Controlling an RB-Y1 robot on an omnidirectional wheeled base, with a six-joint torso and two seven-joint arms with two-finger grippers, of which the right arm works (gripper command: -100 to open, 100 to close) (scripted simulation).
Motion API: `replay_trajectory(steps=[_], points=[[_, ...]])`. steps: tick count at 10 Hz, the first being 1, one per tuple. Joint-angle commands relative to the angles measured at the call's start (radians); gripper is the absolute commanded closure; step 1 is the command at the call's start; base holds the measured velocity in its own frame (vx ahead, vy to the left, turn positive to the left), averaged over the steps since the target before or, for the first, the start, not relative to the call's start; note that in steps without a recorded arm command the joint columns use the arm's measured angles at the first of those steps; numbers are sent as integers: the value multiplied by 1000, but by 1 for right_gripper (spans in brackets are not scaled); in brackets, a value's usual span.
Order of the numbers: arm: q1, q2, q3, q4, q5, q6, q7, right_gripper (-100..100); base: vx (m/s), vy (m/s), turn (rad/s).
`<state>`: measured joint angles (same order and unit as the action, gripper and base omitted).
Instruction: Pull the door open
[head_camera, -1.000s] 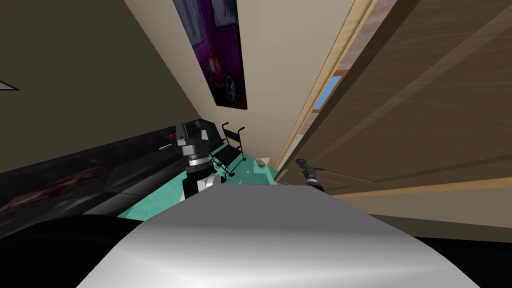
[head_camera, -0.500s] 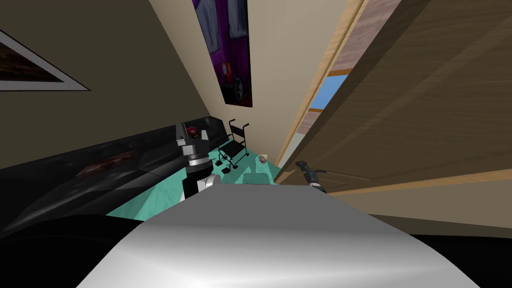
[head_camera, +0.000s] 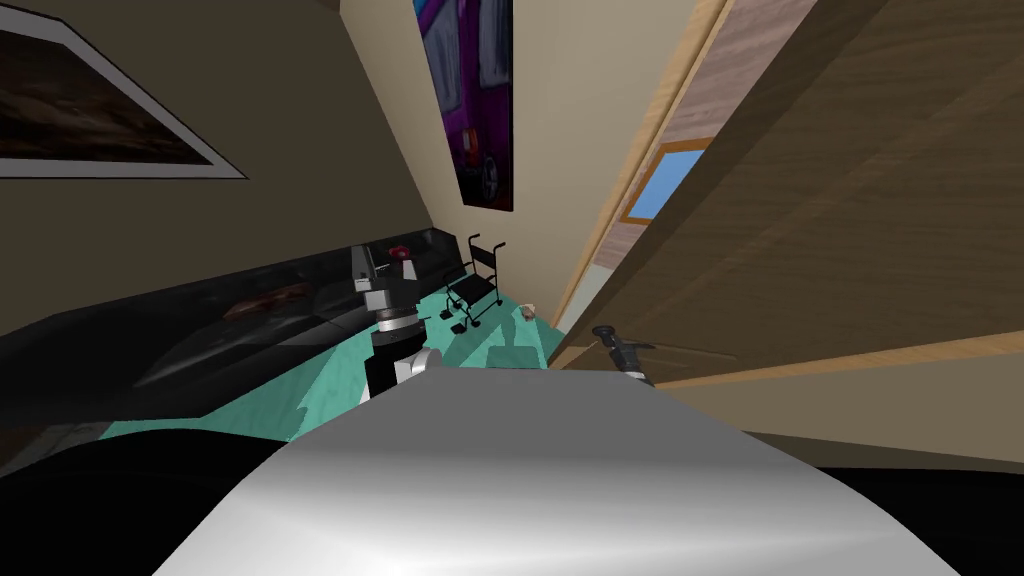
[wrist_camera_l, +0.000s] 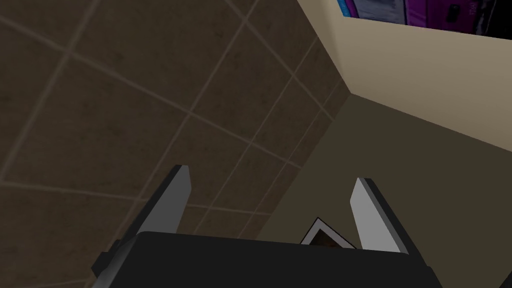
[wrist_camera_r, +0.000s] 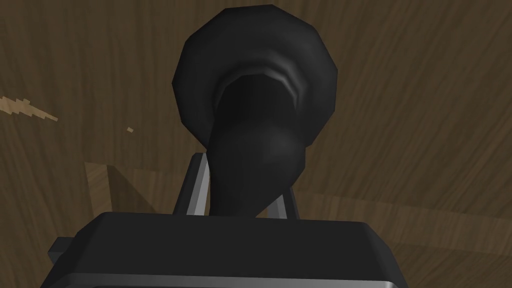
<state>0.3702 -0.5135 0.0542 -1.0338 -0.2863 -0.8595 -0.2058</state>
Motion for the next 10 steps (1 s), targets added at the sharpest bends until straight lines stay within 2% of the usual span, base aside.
replay_trajectory(steps=[1, 4, 6, 7, 10], points=[[12, -13, 13, 9, 1, -30, -11, 100, -248, -22, 217], [32, -40, 33, 21, 1, -78, -32, 100, -231, -52, 157], [41, -52, 42, 27, 1, -99, -42, 100, -225, -51, 121], [38, -47, 41, 24, 1, -86, -39, 100, -93, -17, 22], [41, -61, 56, 45, 3, -118, -54, 100, -184, -45, 148]])
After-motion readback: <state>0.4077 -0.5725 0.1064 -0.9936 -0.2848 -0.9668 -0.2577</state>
